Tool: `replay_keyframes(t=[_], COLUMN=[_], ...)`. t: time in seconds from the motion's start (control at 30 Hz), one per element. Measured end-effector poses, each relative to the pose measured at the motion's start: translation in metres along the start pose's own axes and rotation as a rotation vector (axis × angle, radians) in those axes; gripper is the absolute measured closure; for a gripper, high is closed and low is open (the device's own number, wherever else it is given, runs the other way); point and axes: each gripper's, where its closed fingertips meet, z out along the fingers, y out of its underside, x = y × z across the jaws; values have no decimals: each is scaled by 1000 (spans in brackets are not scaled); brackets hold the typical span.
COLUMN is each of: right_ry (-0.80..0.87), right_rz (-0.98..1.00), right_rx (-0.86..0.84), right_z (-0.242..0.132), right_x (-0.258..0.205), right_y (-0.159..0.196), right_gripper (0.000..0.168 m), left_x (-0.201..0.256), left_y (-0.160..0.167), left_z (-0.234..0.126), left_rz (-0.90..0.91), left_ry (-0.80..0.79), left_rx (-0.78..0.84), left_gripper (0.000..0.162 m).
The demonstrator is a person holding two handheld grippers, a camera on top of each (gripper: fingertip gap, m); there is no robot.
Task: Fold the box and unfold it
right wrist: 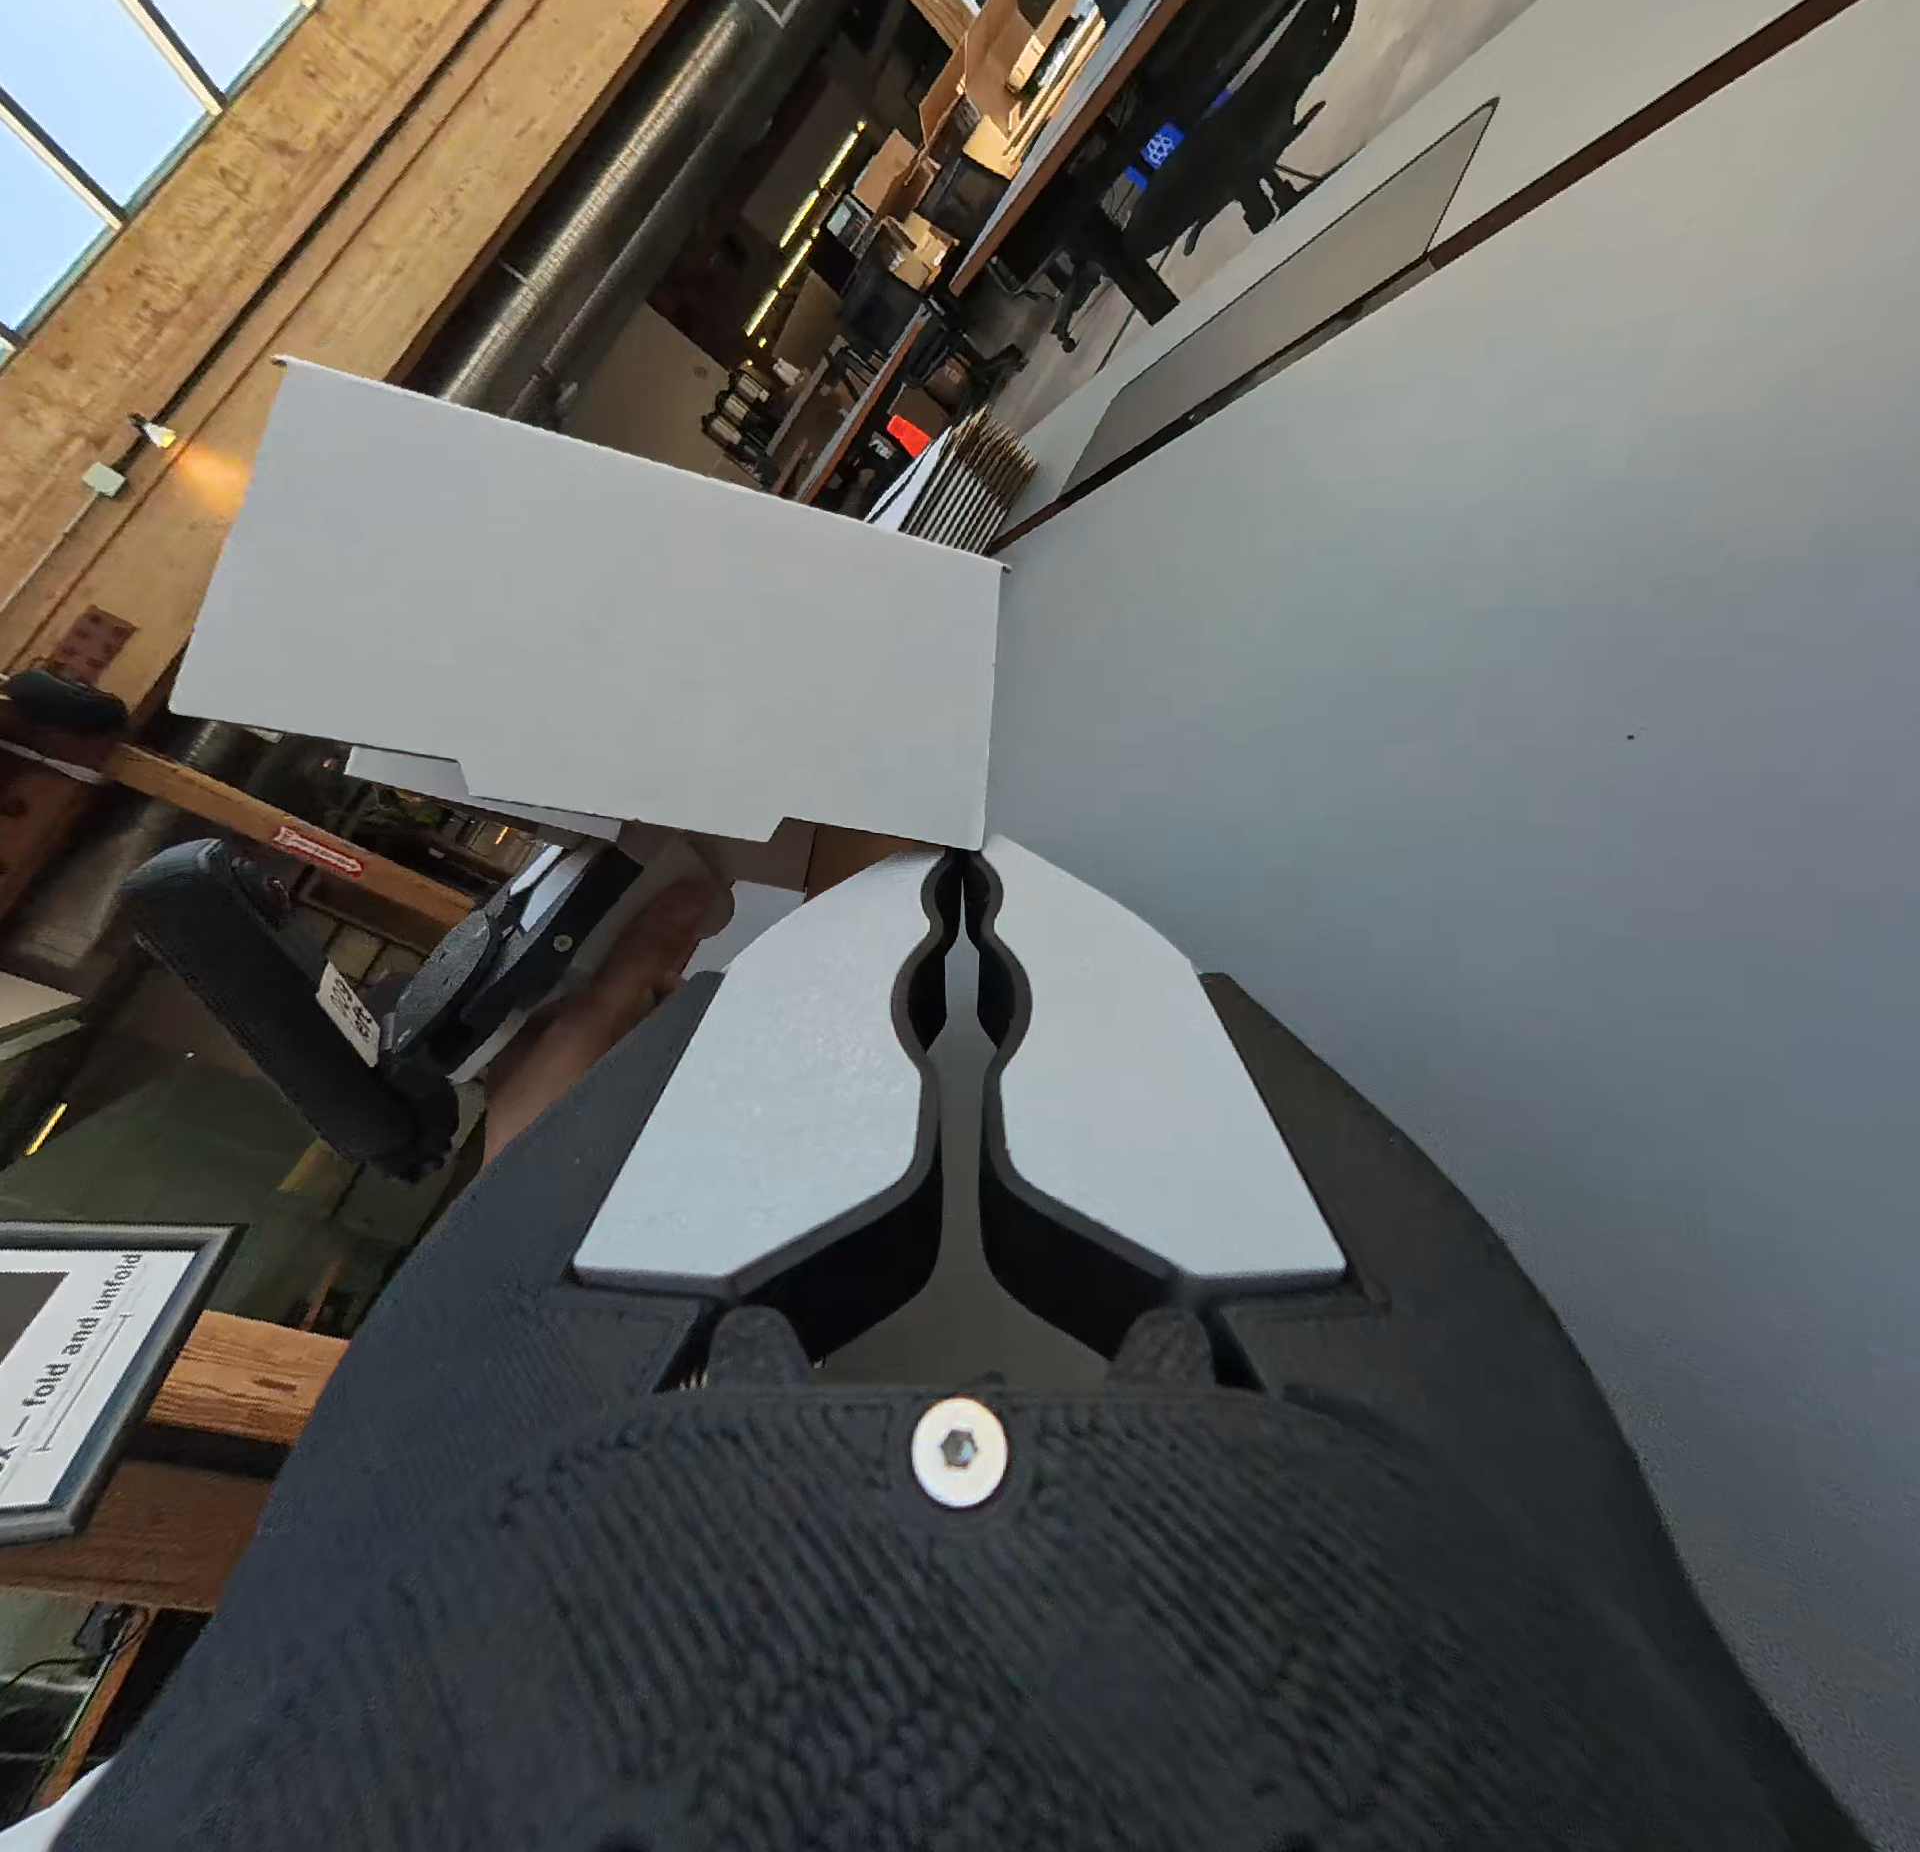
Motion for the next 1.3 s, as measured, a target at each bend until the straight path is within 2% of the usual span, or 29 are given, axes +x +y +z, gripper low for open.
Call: replay_keyframes(t=[0.17, 0.3, 0.37, 0.47, 0.53, 0.63, 0.77, 0.9, 1.0, 1.17, 1.3], right_ry=[-58, -67, -65, 34, 92, 160, 232, 451, 579, 653, 640], right_rz=[95, 150, 88, -74, -156, -390, -636, -973, -1302, -1744, -1951], right_rx=[75, 215, 233, 258, 208, 60, 5, -24, -152, -294, -399], right_z=[-1, -1, 0, -3, -4, -2, 3, 10, 23, 41, 55], right_x=[-8, -10, -13, -9, -5, -5, -14, -11, -3, 0, 0], right_y=[-8, -16, -15, -18, -17, -10, -6, 7, 26, 43, 62], right_gripper=[168, 168, 168, 168, 168, 168, 168, 168, 168, 168, 168], left_x=[0, 7, 11, 17, 18, 18, 21, 27, 21, 8, 10], left_y=[-5, 6, 14, 18, 16, 14, 14, 16, 14, 27, 55], left_z=[-2, 0, 0, -2, -4, -6, -7, -6, -4, -1, 5], left_rz=[8, -17, -21, -34, -8, 36, -8, -57, -103, -168, -224], left_ry=[-13, -11, -10, 1, -5, -25, -40, -40, -59, -58, -31], left_rx=[24, -54, -95, -111, -99, -102, -152, -197, -209, -264, -331], left_gripper=[153, 153, 153, 153, 153, 153, 154, 155, 156, 154, 156])
